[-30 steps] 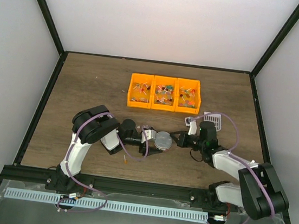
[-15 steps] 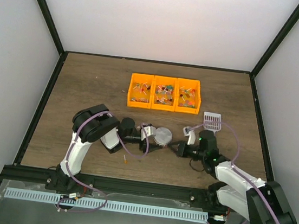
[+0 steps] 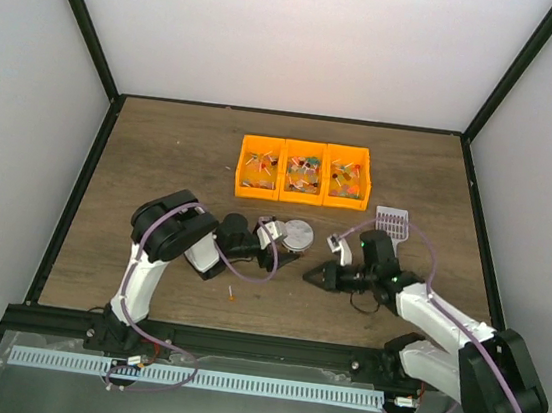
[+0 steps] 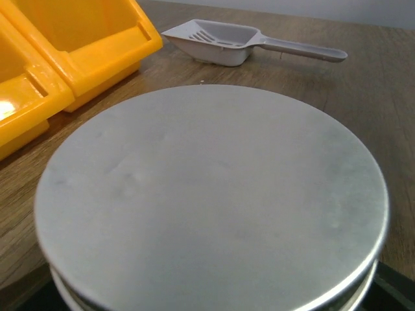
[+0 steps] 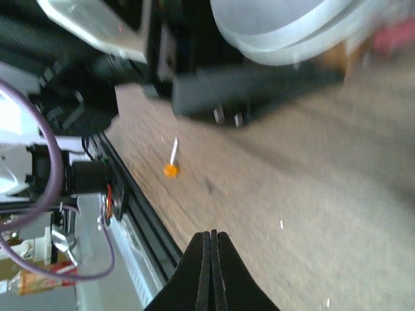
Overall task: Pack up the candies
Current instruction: Screw the bottle lid onto the packing bottle, then reset both arms
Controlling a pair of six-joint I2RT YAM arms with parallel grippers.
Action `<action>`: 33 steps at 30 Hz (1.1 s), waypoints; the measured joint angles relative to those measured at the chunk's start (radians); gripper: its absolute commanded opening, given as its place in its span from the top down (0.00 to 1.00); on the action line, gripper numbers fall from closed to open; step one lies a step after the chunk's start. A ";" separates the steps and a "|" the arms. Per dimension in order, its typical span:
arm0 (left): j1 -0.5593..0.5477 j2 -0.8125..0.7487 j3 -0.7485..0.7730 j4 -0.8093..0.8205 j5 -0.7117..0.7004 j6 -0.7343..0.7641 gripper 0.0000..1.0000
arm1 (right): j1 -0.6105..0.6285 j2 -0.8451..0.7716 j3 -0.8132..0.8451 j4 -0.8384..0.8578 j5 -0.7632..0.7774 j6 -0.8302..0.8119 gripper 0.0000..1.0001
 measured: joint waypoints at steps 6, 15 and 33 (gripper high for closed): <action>0.000 -0.047 -0.047 -0.059 -0.045 0.032 0.00 | -0.075 0.082 0.160 -0.027 0.005 -0.074 0.99; 0.000 -0.295 -0.149 -0.355 -0.123 0.043 0.00 | -0.160 0.145 0.303 -0.092 0.140 -0.139 0.83; 0.028 -0.810 -0.177 -0.807 -0.349 -0.060 0.00 | -0.445 0.198 0.328 0.186 0.713 -0.396 0.02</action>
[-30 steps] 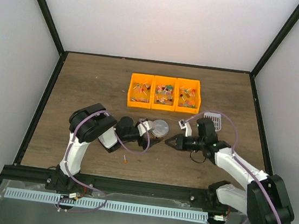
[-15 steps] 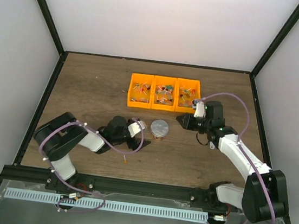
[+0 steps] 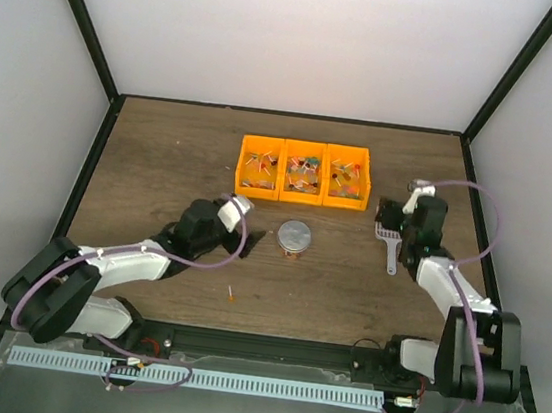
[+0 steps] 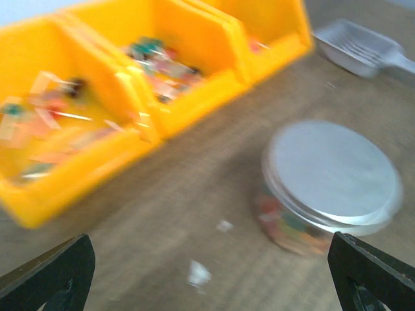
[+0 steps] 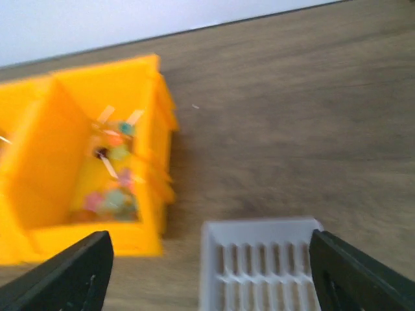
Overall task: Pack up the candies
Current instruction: Reset both arms
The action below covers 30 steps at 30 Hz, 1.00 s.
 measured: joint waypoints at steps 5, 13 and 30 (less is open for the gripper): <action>0.158 -0.044 0.060 -0.021 -0.093 -0.103 0.00 | -0.024 -0.022 -0.296 0.309 0.089 -0.023 0.00; 0.451 -0.033 0.069 0.040 -0.172 -0.186 0.00 | -0.024 0.190 -0.332 0.760 0.157 -0.026 0.00; 0.676 0.183 -0.048 0.401 -0.160 -0.019 0.00 | -0.016 0.254 -0.501 1.234 0.172 -0.050 0.00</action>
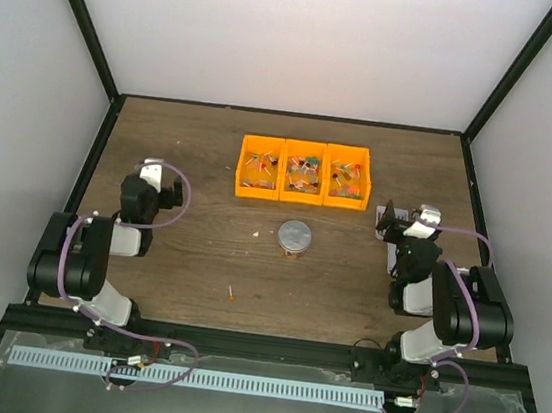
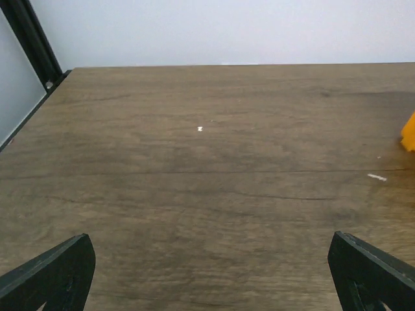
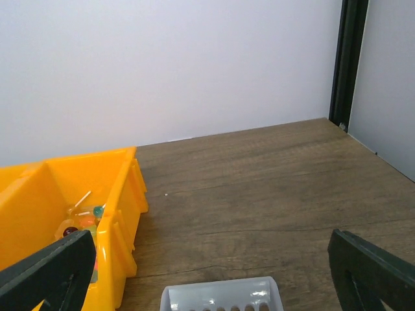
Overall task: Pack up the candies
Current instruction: Reset both arms
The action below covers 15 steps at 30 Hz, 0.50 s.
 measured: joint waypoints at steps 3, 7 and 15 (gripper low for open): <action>0.031 0.020 -0.018 0.045 0.029 -0.002 0.00 | 0.000 0.000 -0.011 0.029 0.004 0.000 0.00; 0.035 0.016 -0.036 0.115 0.054 -0.002 0.00 | 0.000 0.000 -0.010 0.027 0.006 0.000 0.00; 0.035 0.017 -0.075 0.209 0.021 -0.012 0.00 | 0.006 0.000 0.026 -0.024 0.002 -0.010 0.00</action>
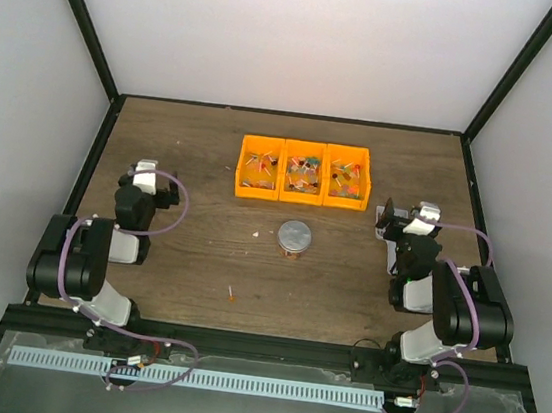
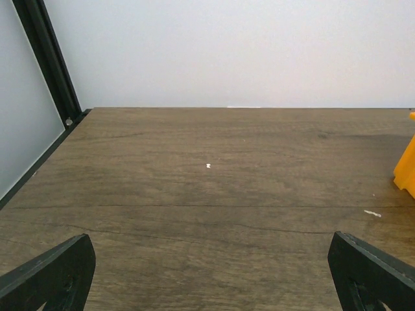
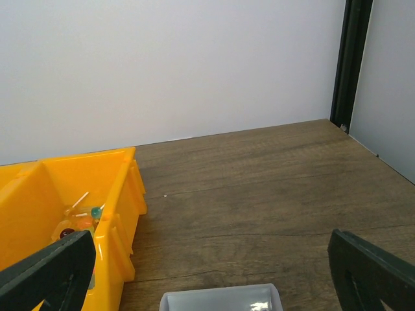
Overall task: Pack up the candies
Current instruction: Reset both arms
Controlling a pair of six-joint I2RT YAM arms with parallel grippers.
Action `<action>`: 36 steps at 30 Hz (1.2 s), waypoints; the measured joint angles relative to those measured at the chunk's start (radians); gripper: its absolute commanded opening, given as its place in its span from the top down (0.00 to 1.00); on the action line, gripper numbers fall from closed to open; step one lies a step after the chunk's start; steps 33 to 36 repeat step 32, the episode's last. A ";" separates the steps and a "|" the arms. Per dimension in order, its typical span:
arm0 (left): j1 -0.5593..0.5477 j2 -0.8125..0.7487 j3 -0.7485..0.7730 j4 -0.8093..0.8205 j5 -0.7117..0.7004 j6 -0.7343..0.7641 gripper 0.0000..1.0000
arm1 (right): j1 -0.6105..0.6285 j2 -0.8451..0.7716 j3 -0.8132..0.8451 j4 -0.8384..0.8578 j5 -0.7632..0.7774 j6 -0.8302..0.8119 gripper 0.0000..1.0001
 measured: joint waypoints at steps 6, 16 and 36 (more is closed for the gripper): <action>0.000 0.000 -0.001 0.018 -0.013 -0.003 0.00 | 0.001 0.000 0.002 -0.003 0.000 -0.002 0.00; -0.002 0.010 -0.010 0.058 -0.014 -0.002 0.00 | 0.005 0.000 0.002 -0.005 0.000 -0.005 0.00; -0.002 0.011 -0.011 0.064 -0.011 -0.002 0.00 | 0.006 0.001 0.003 -0.005 0.000 -0.007 0.00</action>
